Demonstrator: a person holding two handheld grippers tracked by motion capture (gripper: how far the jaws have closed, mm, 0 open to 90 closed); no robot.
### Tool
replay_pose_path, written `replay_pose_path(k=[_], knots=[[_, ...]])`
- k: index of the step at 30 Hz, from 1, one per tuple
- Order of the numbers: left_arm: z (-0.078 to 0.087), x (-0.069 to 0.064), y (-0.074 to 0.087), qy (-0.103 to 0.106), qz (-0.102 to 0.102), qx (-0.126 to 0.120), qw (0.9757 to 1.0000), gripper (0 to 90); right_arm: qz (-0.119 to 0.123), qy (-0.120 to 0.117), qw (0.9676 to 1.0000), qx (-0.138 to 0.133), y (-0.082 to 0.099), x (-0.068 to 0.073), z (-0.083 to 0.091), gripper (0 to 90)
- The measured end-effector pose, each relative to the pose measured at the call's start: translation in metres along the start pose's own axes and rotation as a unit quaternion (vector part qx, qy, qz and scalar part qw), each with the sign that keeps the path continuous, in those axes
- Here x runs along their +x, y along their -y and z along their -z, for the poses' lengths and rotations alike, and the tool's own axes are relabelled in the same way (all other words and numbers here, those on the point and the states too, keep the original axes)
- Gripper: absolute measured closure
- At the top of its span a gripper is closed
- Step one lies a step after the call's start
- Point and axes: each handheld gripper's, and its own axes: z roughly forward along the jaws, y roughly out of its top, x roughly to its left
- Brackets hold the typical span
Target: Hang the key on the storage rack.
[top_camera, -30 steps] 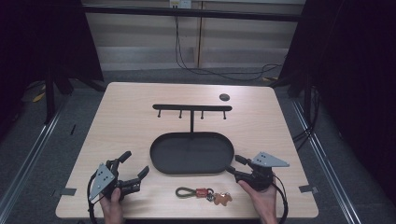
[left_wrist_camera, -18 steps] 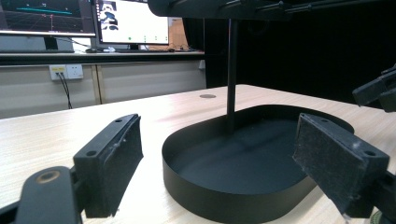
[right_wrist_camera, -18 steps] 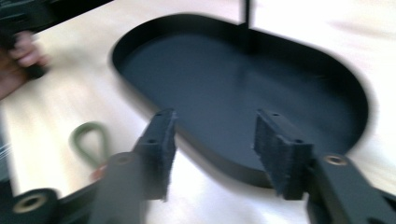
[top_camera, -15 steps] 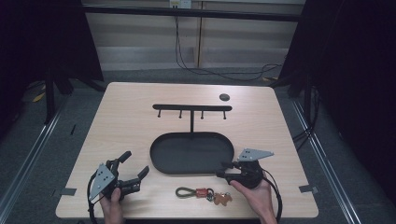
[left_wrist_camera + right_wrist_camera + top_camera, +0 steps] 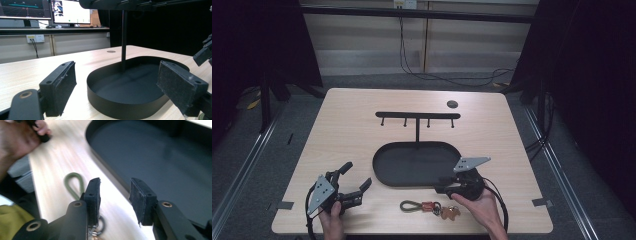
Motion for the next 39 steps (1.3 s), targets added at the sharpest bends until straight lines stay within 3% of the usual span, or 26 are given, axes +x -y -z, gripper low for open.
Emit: replay_pose_path(k=[6,12,15,19,21,26,28,30,34,35,38,39], knots=[[0.0,0.0,0.0,0.0,0.0,0.0,1.0,15.4,0.008,-0.033,0.9989,0.032,-0.009,0.003,-0.009,59.2],[0.0,0.0,0.0,0.0,0.0,-0.001,1.0,15.4,0.038,-0.022,0.9971,0.062,-0.02,0.012,-0.019,59.8],[0.0,0.0,0.0,0.0,0.0,0.0,1.0,15.4,0.042,-0.021,0.9963,0.072,-0.022,0.013,-0.022,55.8],[0.0,0.0,0.0,0.0,0.0,-0.001,1.0,15.4,0.049,-0.03,0.9938,0.095,-0.027,0.016,-0.031,57.6],[0.0,0.0,0.0,0.0,0.0,-0.001,1.0,15.4,0.051,-0.043,0.9915,0.112,-0.03,0.016,-0.036,61.1],[0.0,0.0,0.0,0.0,0.0,-0.001,1.0,15.4,0.064,-0.051,0.9866,0.141,-0.038,0.018,-0.043,72.0],[0.0,0.0,0.0,0.0,0.0,-0.001,1.0,15.4,0.067,-0.05,0.9858,0.146,-0.039,0.019,-0.044,72.4],[0.0,0.0,0.0,0.0,0.0,-0.001,1.0,15.4,0.072,-0.059,0.9816,0.167,-0.042,0.022,-0.048,74.0],[0.0,0.0,0.0,0.0,0.0,0.0,1.0,15.4,0.071,-0.072,0.9798,0.172,-0.045,0.023,-0.051,74.0],[0.0,0.0,0.0,0.001,0.0,0.0,1.0,15.3,0.076,-0.079,0.9774,0.181,-0.046,0.025,-0.056,73.3],[0.0,0.0,0.0,0.0,0.0,0.0,1.0,15.4,0.077,-0.084,0.9752,0.19,-0.047,0.027,-0.059,73.3],[0.0,0.0,0.0,0.0,0.0,-0.001,1.0,15.4,0.081,-0.088,0.9726,0.199,-0.047,0.028,-0.062,73.8]])
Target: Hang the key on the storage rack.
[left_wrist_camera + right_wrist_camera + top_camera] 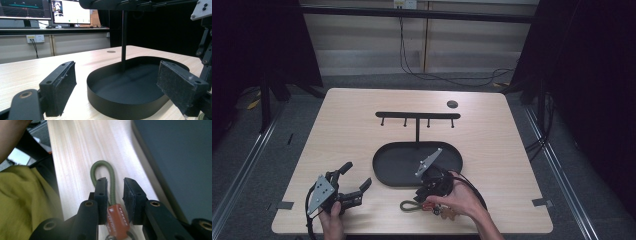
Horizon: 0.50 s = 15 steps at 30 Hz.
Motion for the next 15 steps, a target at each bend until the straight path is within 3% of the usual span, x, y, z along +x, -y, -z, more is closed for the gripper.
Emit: replay_pose_path(k=[9,15], knots=[[0.0,0.0,0.0,0.0,0.0,0.001,1.0,15.4,0.009,0.002,0.9995,0.03,-0.003,-0.002,-0.013,76.7],[0.0,0.0,0.0,0.0,0.0,0.001,1.0,15.4,0.009,0.004,0.9993,0.036,-0.007,-0.003,-0.023,78.6]])
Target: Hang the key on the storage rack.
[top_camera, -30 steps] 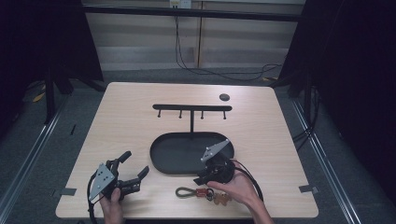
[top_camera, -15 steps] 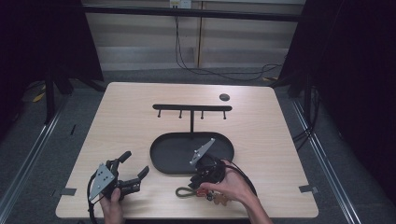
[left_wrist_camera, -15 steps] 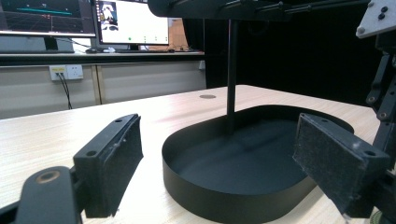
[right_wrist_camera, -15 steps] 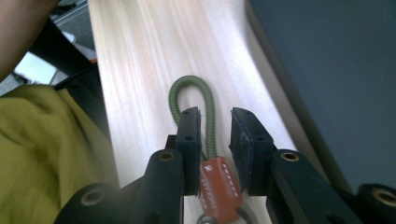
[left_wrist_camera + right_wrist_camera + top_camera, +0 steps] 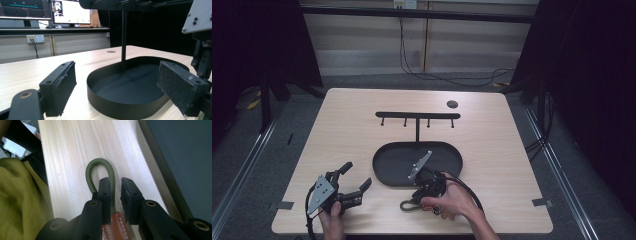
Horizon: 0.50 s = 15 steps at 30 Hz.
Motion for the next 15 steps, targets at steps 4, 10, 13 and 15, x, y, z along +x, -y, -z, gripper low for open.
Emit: replay_pose_path(k=[4,10,13,15], knots=[[0.0,0.0,0.0,0.0,0.0,0.0,1.0,15.4,0.005,0.001,1.0,0.007,-0.0004,0.0018,-0.0027,79.3],[0.0,0.0,0.0,0.0,0.0,0.0,1.0,15.4,0.009,0.003,0.9998,0.016,-0.0009,0.0029,-0.0043,79.8],[0.0,0.0,0.0,0.0,0.0,0.0,1.0,15.4,0.015,0.01,0.9995,0.026,-0.0021,0.0047,-0.0056,81.2],[0.0,0.0,0.0,0.001,0.0,0.0,1.0,15.4,0.019,0.012,0.9993,0.03,-0.0024,0.0051,-0.0064,81.2]])
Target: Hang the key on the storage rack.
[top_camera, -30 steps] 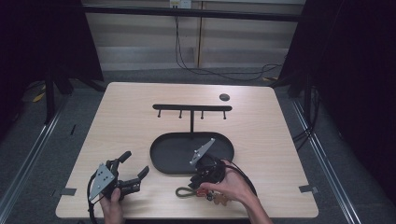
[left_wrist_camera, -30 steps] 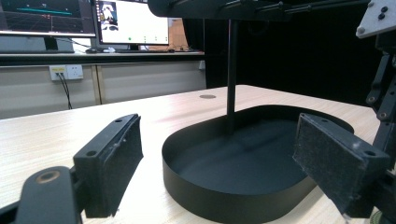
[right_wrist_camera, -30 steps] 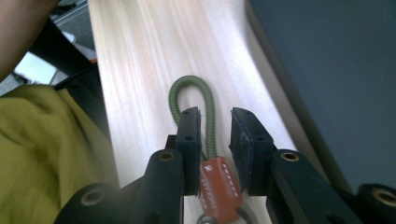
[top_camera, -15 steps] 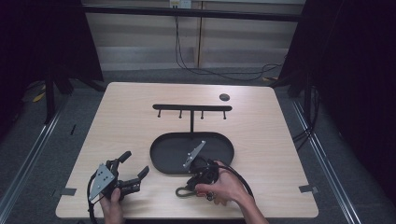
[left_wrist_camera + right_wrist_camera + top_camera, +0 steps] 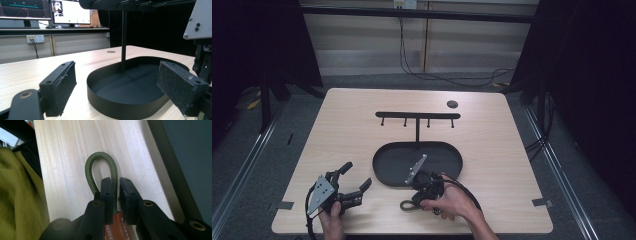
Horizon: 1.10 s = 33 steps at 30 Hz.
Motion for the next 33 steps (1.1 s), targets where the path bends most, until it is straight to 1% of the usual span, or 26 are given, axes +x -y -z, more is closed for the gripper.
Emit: replay_pose_path(k=[2,4,6,7,9,11,12,13,15,16,17,18,19,22,23,24,25,27,33], knots=[[0.0,0.0,0.0,-0.001,0.0,0.0,1.0,15.4,0.004,0.001,1.0,0.004,0.0,0.001,-0.001,81.3],[0.0,0.0,0.0,-0.001,0.0,0.0,1.0,15.4,0.003,0.003,1.0,0.006,0.0,0.001,-0.001,81.4],[0.0,0.0,0.0,0.0,-0.002,-0.001,1.0,15.3,0.017,0.007,0.9998,0.009,-0.001,0.003,-0.002,82.8],[0.0,0.0,0.0,0.0,-0.001,-0.001,1.0,15.4,0.012,0.007,0.9998,0.012,-0.001,0.004,-0.002,82.9],[0.0,0.0,0.0,0.001,-0.001,-0.001,1.0,15.4,0.013,0.007,0.9998,0.013,-0.002,0.003,-0.002,84.1],[0.0,0.0,0.0,0.0,-0.002,-0.001,1.0,15.3,0.011,0.011,0.9997,0.02,-0.003,0.003,-0.001,85.1],[0.0,0.0,0.0,0.0,-0.002,-0.001,1.0,15.3,0.004,0.023,0.9994,0.027,-0.004,0.005,-0.001,85.4],[0.0,-0.001,0.0,-0.004,0.005,-0.005,1.0,15.4,-0.015,0.024,0.999,0.033,-0.006,0.004,-0.001,85.5],[0.001,0.0,0.0,-0.002,0.003,-0.006,1.0,15.4,-0.013,0.022,0.9991,0.033,-0.005,0.002,-0.001,85.5],[0.001,0.0,0.0,0.0,0.001,-0.006,1.0,15.4,-0.018,0.021,0.999,0.035,-0.005,0.001,0.0,85.6],[0.0,-0.001,0.0,-0.001,0.007,-0.007,1.0,15.4,-0.021,0.019,0.9989,0.036,-0.005,0.0,0.001,85.7],[0.0,-0.001,0.0,-0.001,0.007,-0.007,1.0,15.4,-0.021,0.019,0.9989,0.036,-0.005,0.0,0.001,85.7],[0.001,0.0,0.0,0.0,-0.001,0.0,1.0,15.4,-0.024,0.018,0.9987,0.042,-0.006,0.0,0.002,85.6],[0.0,0.0,0.0,0.0,-0.001,-0.001,1.0,15.4,-0.026,0.018,0.9983,0.049,-0.008,0.0,0.005,85.7],[0.0,0.0,0.0,0.0,-0.002,-0.001,1.0,15.3,-0.021,0.019,0.9983,0.051,-0.009,0.0,0.005,85.7],[0.0,0.0,0.0,0.0,-0.002,-0.001,1.0,15.3,-0.017,0.015,0.9982,0.055,-0.01,0.0,0.006,85.7],[0.0,0.0,0.0,0.0,-0.001,-0.001,1.0,15.4,-0.021,0.016,0.9979,0.06,-0.011,0.0,0.008,85.7],[0.0,0.0,0.0,0.0,-0.001,-0.001,1.0,15.4,-0.016,0.018,0.9977,0.063,-0.012,0.0,0.008,85.7],[0.0,0.0,0.0,0.0,-0.001,-0.001,1.0,15.3,-0.02,0.016,0.9966,0.079,-0.018,0.002,0.014,85.8]])
